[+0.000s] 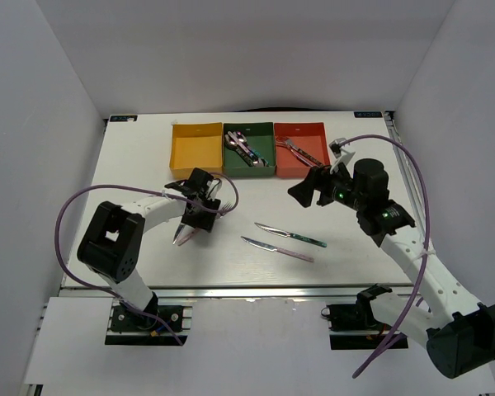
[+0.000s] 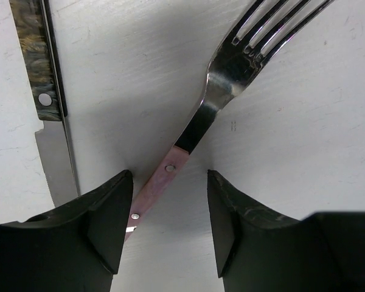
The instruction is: Sort the eating utensils into containers
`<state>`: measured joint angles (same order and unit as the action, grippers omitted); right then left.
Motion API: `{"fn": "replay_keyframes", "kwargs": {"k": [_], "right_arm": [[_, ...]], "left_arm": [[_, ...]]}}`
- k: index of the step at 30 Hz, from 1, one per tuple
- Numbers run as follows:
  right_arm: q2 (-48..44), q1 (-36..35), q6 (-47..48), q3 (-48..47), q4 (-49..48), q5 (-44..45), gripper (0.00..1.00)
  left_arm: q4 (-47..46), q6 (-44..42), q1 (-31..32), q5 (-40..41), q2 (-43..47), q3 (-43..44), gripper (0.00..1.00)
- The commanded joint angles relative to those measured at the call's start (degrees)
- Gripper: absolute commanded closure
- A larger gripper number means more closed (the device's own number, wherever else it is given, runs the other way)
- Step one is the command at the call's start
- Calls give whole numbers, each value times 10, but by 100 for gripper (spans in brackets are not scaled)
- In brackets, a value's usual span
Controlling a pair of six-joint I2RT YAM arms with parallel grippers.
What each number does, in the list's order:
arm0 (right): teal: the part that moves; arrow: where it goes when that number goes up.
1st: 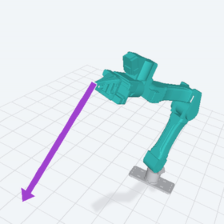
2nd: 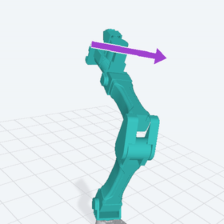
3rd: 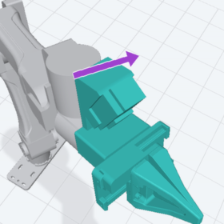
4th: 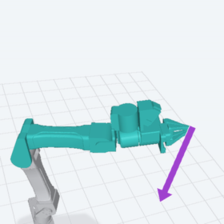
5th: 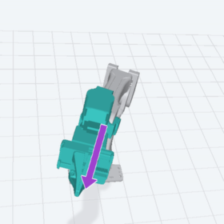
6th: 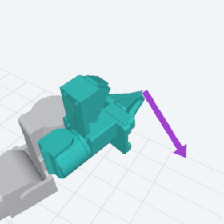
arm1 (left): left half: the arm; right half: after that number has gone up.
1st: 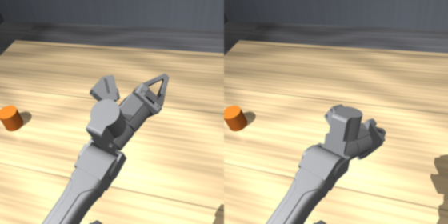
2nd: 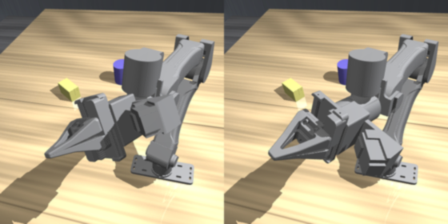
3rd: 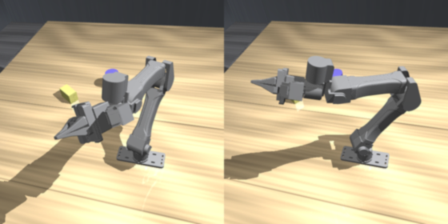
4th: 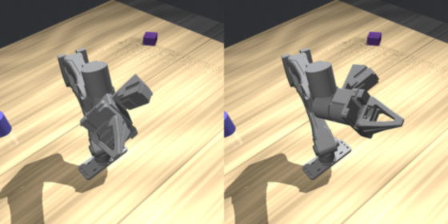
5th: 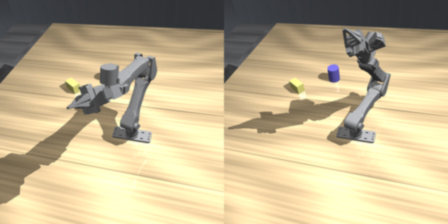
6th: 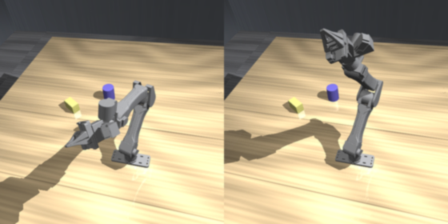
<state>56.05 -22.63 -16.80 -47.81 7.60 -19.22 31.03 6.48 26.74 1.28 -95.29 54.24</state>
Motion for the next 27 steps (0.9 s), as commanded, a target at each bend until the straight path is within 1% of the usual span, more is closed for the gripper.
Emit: {"fn": "replay_keyframes", "kwargs": {"k": [1, 2, 3, 5, 6, 8, 9, 10, 12, 14, 16, 17, 18, 19, 21, 22, 24, 25, 26, 27], "right_arm": [[-14, -9, -14, -2, -7, 13, 13], [-15, -11, -20, 1, -7, 18, 13], [-20, -14, -24, 2, -9, 29, 12], [-25, -21, -38, 12, -21, 39, 11], [-30, -22, -46, 16, -26, 45, 11], [-32, -23, -56, 37, -43, 31, 11], [-33, -23, -72, 45, -69, 3, 11], [-32, -23, -81, 61, -92, -11, 11], [-31, -23, -109, 74, -123, -27, 11], [-33, -23, -123, 90, -134, -27, 11], [-46, -23, -158, 108, -164, -17, 11], [-56, -22, -176, 134, -179, -12, 11], [-60, -23, -214, 148, -221, -14, 12], [-61, -23, -237, 164, -246, -20, 12], [-54, -26, -279, 202, -286, -20, 16], [-49, -39, -312, 211, -321, -13, 17], [-27, -63, -329, 221, -343, 25, 18], [-19, -92, -336, 220, -360, 39, 18], [3, -108, -337, 215, -366, 63, 18], [16, -121, -340, 208, -372, 76, 18]], "left_arm": [[-7, 8, 2, -12, -12, -10, 39], [-8, 9, 4, -12, -15, -10, 40], [-10, 13, 11, -12, -16, -8, 45], [-11, 16, 23, -9, -20, -5, 50], [-11, 24, 37, -3, -21, -3, 58], [-15, 31, 49, 8, -21, -2, 64], [-17, 38, 59, 11, -19, -4, 65], [-18, 42, 63, 16, -17, -6, 73], [-15, 51, 68, 24, -17, -5, 80], [-9, 61, 70, 28, -16, -3, 99], [-9, 78, 74, 30, -6, -1, 100], [-10, 88, 80, 33, 2, 0, 100], [-13, 93, 83, 36, 24, -1, 100], [-24, 98, 89, 36, 40, 0, 100], [-45, 111, 110, 25, 79, -3, 100], [-82, 116, 117, 16, 125, -15, 100], [-125, 143, 132, -11, 169, -33, 100], [-147, 152, 133, -57, 200, -44, 100], [-187, 171, 133, -74, 211, -61, 100], [-199, 179, 133, -89, 219, -64, 100]]}}
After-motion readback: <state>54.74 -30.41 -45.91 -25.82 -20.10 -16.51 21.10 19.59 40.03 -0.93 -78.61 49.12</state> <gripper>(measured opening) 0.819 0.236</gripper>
